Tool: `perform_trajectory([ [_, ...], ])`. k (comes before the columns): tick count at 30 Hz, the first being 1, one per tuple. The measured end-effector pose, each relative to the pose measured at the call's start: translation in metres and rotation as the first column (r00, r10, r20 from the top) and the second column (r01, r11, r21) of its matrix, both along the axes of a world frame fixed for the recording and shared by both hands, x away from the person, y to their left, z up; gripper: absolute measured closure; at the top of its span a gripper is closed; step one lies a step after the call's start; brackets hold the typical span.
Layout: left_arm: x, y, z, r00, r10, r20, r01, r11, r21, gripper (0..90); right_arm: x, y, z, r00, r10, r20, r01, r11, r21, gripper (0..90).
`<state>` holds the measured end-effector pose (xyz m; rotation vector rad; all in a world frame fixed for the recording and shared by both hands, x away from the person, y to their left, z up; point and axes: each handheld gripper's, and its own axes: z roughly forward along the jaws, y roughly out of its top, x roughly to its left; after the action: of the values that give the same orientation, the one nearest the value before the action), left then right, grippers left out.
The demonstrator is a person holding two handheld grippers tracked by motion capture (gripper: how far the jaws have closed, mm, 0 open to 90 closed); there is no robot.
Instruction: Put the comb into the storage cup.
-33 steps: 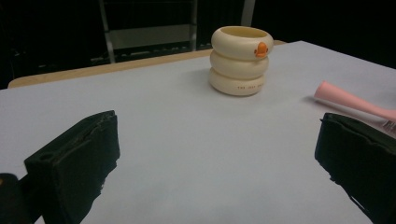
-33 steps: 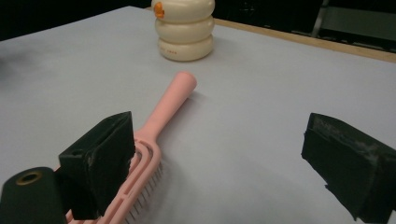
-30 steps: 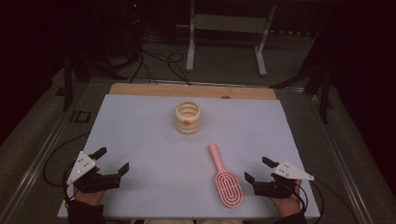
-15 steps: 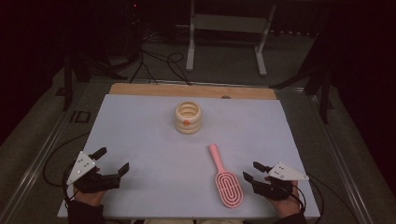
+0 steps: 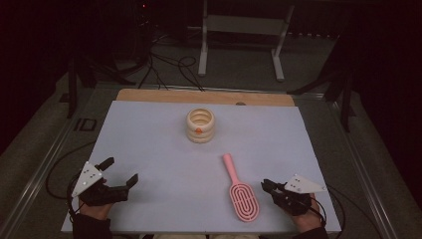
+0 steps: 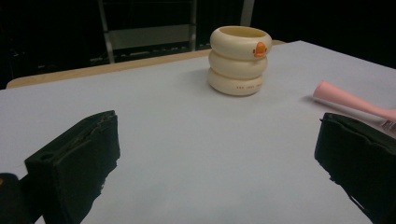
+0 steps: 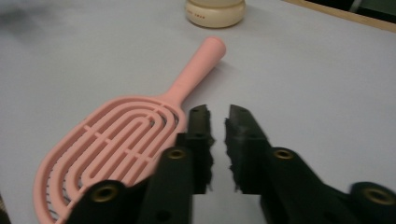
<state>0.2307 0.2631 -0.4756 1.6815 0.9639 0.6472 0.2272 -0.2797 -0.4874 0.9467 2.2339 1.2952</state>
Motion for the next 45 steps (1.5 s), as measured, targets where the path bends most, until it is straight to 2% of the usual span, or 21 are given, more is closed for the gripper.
perform_trajectory([
  [1,0.000,0.000,0.000,1.0000,0.000,0.000,0.000,1.0000,-0.001,1.0,-0.001,0.000,0.000,1.0000,0.008,0.001,-0.008,1.0000,0.001,89.3],
  [7,0.000,-0.001,0.000,1.0000,0.001,0.000,-0.001,1.0000,-0.002,1.0,-0.001,0.003,-0.001,0.9989,0.045,-0.010,-0.045,0.9987,-0.026,89.9],
  [11,0.000,-0.001,0.000,1.0000,0.001,0.000,-0.001,1.0000,-0.002,1.0,0.000,0.004,-0.004,0.9968,0.072,-0.034,-0.074,0.9965,-0.039,89.8],
  [17,0.000,-0.001,0.000,1.0000,0.002,0.000,-0.002,1.0000,-0.001,1.1,0.000,0.007,-0.006,0.9942,0.095,-0.051,-0.097,0.9942,-0.045,89.8],
  [24,-0.001,-0.001,0.000,1.0000,0.003,0.003,-0.003,1.0000,-0.003,1.1,-0.001,0.012,-0.007,0.9865,0.147,-0.072,-0.152,0.9860,-0.068,89.9],
  [37,-0.001,-0.001,0.000,1.0000,0.002,0.002,-0.002,1.0000,-0.004,1.1,-0.003,0.018,-0.009,0.9771,0.191,-0.094,-0.199,0.9765,-0.084,89.8],
  [45,0.000,-0.002,-0.001,1.0000,-0.001,-0.002,0.001,1.0000,0.001,1.1,-0.005,0.029,-0.010,0.9698,0.224,-0.097,-0.233,0.9682,-0.091,89.8],
])
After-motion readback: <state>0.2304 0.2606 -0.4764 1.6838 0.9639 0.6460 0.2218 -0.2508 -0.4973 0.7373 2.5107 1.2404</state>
